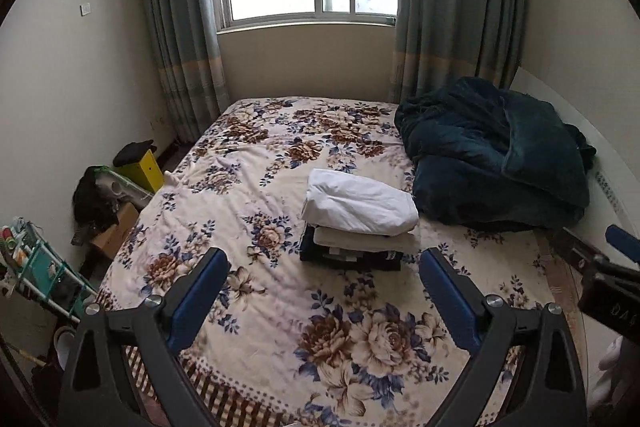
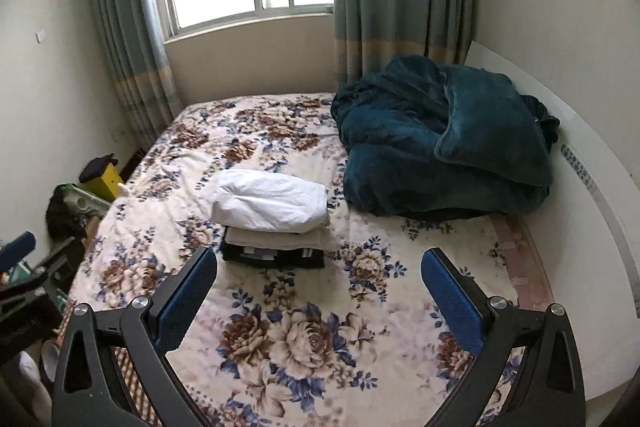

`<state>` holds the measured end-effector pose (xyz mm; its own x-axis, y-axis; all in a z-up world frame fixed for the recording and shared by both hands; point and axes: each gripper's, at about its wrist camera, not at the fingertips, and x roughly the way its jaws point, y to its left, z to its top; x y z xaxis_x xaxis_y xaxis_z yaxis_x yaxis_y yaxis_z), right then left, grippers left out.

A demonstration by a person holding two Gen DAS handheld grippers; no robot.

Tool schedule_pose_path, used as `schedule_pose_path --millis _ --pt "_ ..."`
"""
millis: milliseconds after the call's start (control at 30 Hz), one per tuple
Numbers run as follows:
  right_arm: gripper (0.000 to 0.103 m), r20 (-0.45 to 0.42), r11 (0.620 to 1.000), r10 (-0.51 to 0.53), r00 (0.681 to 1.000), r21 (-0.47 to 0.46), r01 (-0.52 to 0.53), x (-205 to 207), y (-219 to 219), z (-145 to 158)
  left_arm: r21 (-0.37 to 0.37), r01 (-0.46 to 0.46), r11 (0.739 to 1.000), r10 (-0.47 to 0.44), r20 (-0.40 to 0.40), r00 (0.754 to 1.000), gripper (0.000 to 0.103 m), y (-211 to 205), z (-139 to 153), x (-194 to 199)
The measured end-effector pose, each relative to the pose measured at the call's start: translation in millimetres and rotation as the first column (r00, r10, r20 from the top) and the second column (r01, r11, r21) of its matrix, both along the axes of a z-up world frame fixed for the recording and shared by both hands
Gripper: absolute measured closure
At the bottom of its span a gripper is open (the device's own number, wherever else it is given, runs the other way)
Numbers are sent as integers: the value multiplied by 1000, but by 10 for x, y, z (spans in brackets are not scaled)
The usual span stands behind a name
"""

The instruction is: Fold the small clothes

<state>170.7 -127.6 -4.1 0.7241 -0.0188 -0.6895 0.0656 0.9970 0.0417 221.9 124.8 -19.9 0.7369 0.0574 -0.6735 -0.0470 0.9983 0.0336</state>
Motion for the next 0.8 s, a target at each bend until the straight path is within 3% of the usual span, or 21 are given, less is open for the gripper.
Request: schedule_pose_path --millis 267,800 --pt "0 41 999 36 999 -13 -36 -428 33 331 -12 -24 1000 24 21 999 5 -14 132 -353" --pt "0 31 998 66 997 -6 -65 -461 15 336 -9 -24 1000 24 52 998 0 -67 226 -447"
